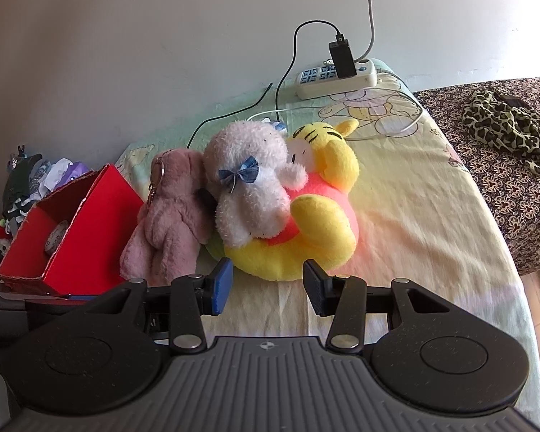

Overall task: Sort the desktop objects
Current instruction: 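Move the right tool toward the white bunny plush with blue bow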

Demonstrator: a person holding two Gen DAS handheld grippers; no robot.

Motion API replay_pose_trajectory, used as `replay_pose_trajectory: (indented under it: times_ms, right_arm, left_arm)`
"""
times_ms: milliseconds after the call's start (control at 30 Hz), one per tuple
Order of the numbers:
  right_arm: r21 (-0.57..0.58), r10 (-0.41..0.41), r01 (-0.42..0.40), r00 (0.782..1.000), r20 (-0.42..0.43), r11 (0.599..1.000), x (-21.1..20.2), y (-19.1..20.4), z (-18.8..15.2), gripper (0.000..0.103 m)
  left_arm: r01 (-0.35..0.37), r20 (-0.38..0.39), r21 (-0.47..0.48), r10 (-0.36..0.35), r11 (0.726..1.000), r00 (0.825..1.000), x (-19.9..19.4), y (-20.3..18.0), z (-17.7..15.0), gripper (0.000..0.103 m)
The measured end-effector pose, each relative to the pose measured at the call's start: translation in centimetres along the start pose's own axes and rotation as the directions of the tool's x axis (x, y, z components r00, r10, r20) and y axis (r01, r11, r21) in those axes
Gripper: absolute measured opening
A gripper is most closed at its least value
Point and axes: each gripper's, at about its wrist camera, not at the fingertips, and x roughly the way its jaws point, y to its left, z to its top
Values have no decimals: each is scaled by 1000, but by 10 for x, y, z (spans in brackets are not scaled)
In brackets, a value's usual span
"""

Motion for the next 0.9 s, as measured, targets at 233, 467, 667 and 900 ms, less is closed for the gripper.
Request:
replay_pose_trajectory:
  times_ms: [233, 467, 667, 900]
  right_arm:
    - [31, 16, -16, 1000, -5, 999, 4, -7, -3, 47]
    - [82, 31, -28, 999, -29, 996, 12, -18, -10, 47]
    - [125, 42, -37, 998, -40, 991, 13, -30, -12, 47]
    - [173, 87, -80, 996, -32, 982, 12, -44, -5, 48]
  left_arm:
    - [0, -15, 22, 0, 1000, 1000, 2, -5, -3, 102]
    - [-35, -39, 66, 38, 997, 999, 4, -8, -9, 102]
    - [-54, -54, 85, 58, 995, 997, 8, -10, -7, 102]
    - [45, -129, 44, -39, 998, 991, 14, -4, -2, 97]
